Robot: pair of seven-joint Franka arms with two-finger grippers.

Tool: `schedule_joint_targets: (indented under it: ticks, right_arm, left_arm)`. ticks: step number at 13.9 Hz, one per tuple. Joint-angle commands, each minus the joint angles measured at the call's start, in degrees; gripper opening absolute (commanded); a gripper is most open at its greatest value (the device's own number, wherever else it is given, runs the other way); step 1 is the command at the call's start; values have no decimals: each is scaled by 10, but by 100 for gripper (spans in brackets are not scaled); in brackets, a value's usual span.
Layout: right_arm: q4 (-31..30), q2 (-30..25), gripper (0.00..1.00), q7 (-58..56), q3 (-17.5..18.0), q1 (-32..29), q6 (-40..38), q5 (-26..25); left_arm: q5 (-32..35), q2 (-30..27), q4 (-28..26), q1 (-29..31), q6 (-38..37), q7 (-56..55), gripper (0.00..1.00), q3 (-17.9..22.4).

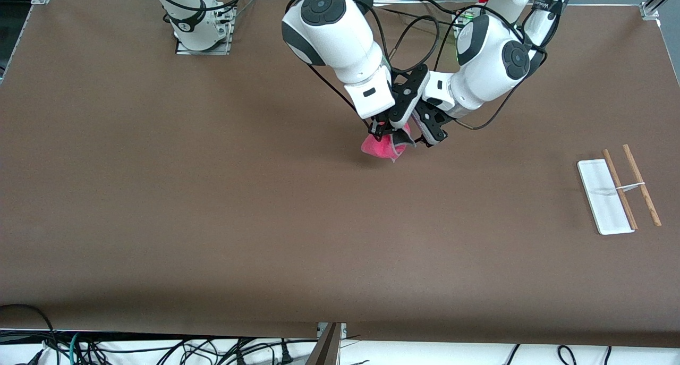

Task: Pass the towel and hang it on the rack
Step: 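Grasp the hanging towel with the left gripper beside the right gripper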

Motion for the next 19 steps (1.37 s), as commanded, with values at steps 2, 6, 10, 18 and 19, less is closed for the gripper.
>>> schedule_joint_targets:
  ticks: [2, 6, 10, 18, 19]
  right_arm:
    - [7, 2, 0, -8, 0, 1, 1, -7]
    - [7, 1, 0, -8, 0, 1, 1, -7]
    - [7, 2, 0, -8, 0, 1, 2, -7]
    - [7, 1, 2, -1, 0, -4, -2, 0]
    - [7, 1, 11, -1, 0, -4, -3, 0]
  left_arm:
    - [-14, 4, 11, -4, 5, 1, 55, -3]
    - [-8, 4, 11, -3, 5, 2, 8, -3]
    - [-9, 4, 8, -3, 3, 9, 0, -2]
    - [-8, 4, 3, 10, -16, 7, 0, 2]
    - [-8, 4, 3, 11, -17, 7, 0, 2]
